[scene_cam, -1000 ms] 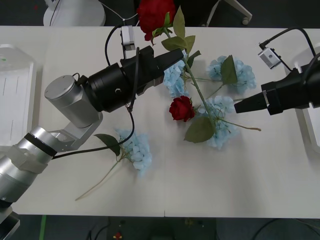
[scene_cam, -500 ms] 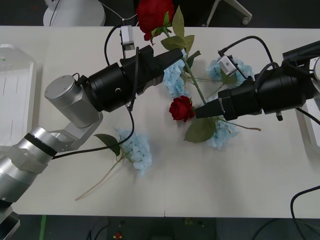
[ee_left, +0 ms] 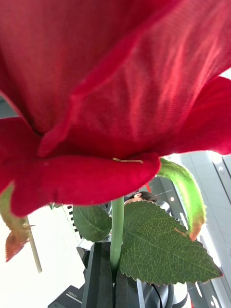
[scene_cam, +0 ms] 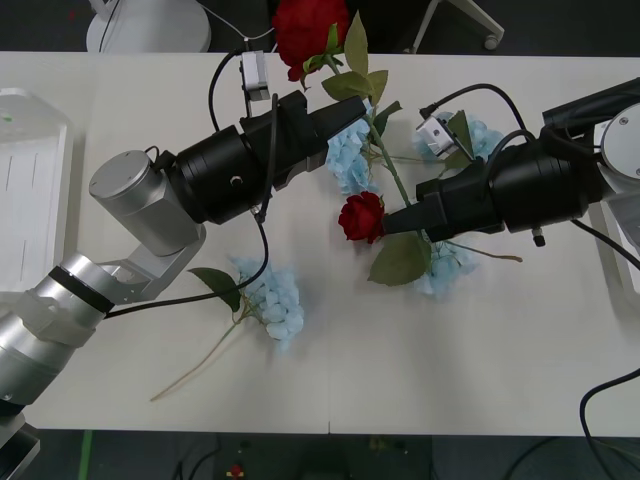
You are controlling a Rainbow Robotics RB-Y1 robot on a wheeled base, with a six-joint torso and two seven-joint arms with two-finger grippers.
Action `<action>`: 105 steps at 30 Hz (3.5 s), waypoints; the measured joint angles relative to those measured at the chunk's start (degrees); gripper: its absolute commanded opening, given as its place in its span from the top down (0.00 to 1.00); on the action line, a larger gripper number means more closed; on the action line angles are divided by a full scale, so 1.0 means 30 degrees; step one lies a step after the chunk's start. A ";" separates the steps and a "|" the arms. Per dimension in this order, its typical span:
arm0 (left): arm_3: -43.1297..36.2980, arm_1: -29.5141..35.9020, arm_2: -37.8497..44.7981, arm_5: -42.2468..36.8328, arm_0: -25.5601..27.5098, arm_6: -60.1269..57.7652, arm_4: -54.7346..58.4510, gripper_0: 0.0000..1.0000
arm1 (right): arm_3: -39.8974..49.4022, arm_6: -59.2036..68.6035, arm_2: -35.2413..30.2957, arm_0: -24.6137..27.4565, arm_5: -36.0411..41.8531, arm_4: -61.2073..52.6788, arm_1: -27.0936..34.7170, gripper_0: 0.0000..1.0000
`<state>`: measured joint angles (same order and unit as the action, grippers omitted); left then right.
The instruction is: Put the red flowers into the right box and the blue flowers into the left box
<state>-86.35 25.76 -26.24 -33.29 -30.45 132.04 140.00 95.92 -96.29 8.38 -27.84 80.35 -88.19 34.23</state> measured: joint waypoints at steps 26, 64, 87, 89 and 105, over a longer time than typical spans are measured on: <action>-0.0009 0.2024 0.1295 -0.3423 0.1509 -0.0008 -0.0002 0.17 | 0.0036 0.1804 -0.0541 -0.0073 0.0186 -0.0123 0.0376 1.00; -0.6306 0.4263 1.2188 -2.4790 0.4001 -0.1887 -2.2882 0.14 | -0.9858 0.4158 -0.5037 0.0297 -0.0736 1.7611 0.8875 1.00; -0.7278 0.1703 0.4082 -1.4258 0.8516 -0.1897 -3.2742 0.13 | -1.2970 0.3686 -0.3399 0.0305 -0.5067 2.0650 0.7159 0.54; -0.6784 0.1701 0.3338 -1.3474 0.8516 -0.1902 -3.3199 0.13 | -1.2970 0.3686 -0.3075 0.0305 -0.5275 2.0771 0.7159 0.36; -0.5771 0.0918 0.1911 -1.2015 0.8517 -0.3637 -3.5219 1.00 | -1.0988 0.2713 -0.4950 0.0304 -0.2838 1.6726 0.7443 0.11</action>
<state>-103.66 28.51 -20.51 -69.34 -4.90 121.13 34.34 62.96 -88.15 -6.47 -26.92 71.83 -38.01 56.56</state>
